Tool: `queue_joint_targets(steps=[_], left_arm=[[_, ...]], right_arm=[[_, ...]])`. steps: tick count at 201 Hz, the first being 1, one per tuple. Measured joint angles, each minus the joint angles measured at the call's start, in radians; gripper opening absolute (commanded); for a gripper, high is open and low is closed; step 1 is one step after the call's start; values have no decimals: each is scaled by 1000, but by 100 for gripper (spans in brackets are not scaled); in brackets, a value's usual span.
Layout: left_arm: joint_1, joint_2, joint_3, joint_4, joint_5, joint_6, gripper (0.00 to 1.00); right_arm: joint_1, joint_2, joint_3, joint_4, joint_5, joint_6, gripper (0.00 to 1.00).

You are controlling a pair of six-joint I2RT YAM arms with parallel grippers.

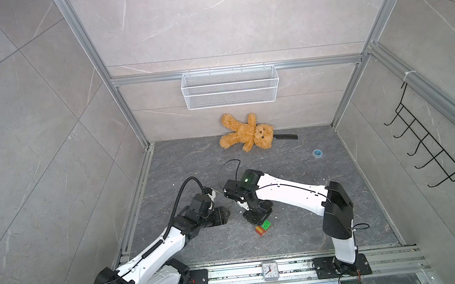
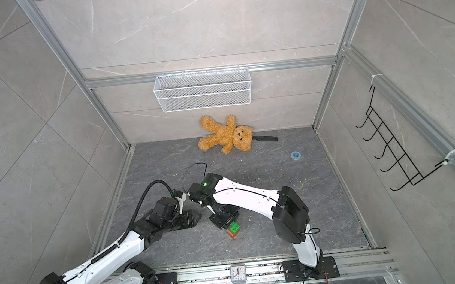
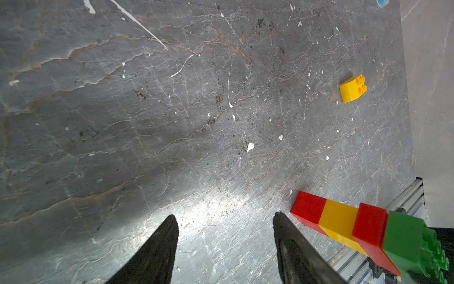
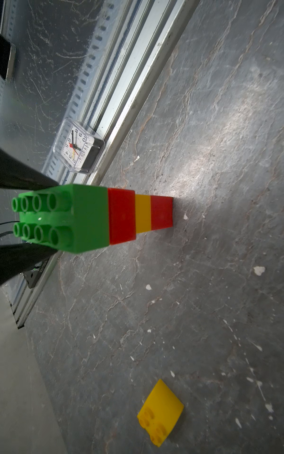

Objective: Assemble an ice cream with lego
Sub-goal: Assemble the lego brick with the lego brick.

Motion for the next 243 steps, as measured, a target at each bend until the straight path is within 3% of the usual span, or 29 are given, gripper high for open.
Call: queue_joint_targets(steps=[173, 191, 225, 243], left_arm=[[0, 1, -3, -7, -13, 0, 64], [0, 1, -3, -7, -13, 0, 64], [0, 2, -3, -7, -13, 0, 64], [0, 7, -3, -7, -13, 0, 64]], right_arm=[[-31, -16, -50, 46, -51, -23, 0], [-33, -11, -39, 35, -54, -27, 8], [-33, -10, -25, 24, -53, -30, 34], [-33, -10, -24, 25, -51, -32, 42]])
